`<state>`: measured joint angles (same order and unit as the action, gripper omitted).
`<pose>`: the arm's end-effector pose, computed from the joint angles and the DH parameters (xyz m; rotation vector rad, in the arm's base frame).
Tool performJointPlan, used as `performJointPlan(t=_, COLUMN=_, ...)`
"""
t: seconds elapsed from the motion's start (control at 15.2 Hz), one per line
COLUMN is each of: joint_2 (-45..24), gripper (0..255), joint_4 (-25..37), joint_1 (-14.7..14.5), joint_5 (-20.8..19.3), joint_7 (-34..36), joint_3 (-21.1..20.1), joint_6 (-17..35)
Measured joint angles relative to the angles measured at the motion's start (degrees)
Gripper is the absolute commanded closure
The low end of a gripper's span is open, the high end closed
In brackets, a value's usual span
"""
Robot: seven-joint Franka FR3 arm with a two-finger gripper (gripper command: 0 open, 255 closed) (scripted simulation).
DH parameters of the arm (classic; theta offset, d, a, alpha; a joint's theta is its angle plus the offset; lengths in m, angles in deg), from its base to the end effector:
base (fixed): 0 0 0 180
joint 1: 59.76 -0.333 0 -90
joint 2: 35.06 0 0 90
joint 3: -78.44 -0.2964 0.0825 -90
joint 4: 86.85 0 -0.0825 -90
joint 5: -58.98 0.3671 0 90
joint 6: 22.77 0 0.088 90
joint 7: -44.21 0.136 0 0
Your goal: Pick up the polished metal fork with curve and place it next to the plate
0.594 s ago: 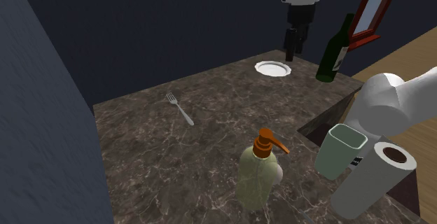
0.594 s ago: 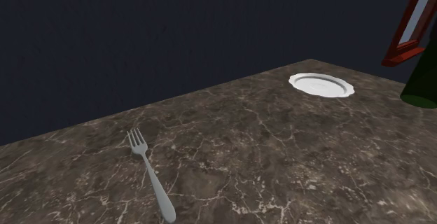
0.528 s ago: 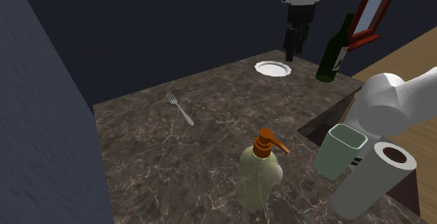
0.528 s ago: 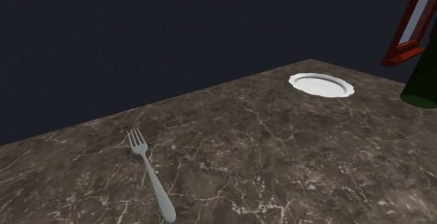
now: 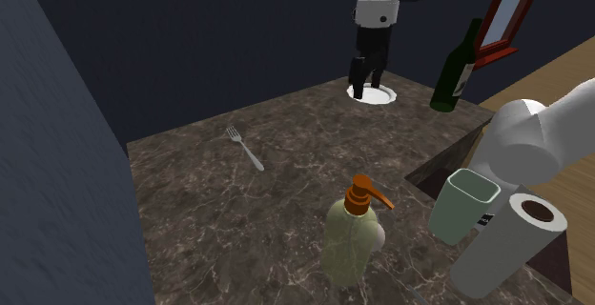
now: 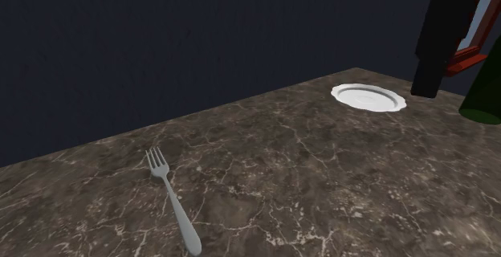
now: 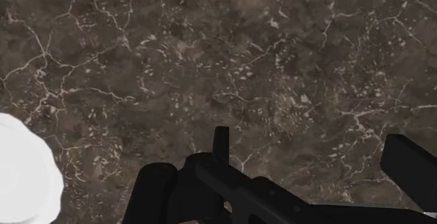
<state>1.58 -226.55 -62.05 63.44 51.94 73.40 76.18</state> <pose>0.3400 0.0547 0.4746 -3.1239 0.0643 0.1180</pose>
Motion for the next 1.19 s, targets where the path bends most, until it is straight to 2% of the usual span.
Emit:
performJointPlan(t=0.33, joint_2=-9.2, gripper=0, joint_4=3.2, joint_1=-0.5, joint_5=1.4, joint_7=5.7, joint_3=-4.0, joint_6=7.5)
performJointPlan(t=0.66, joint_2=-19.5, gripper=0, joint_4=8.3, joint_1=-0.5, joint_5=0.9, joint_7=11.8, joint_3=-7.6, joint_6=14.2)
performJointPlan(t=0.79, joint_2=-23.9, gripper=0, joint_4=10.5, joint_1=-0.6, joint_5=0.1, joint_7=14.5, joint_3=-8.9, joint_6=17.0)
performJointPlan(t=1.19, joint_2=-36.8, gripper=0, joint_4=20.4, joint_1=-1.2, joint_5=-4.1, joint_7=22.6, joint_3=-11.5, joint_6=21.2)
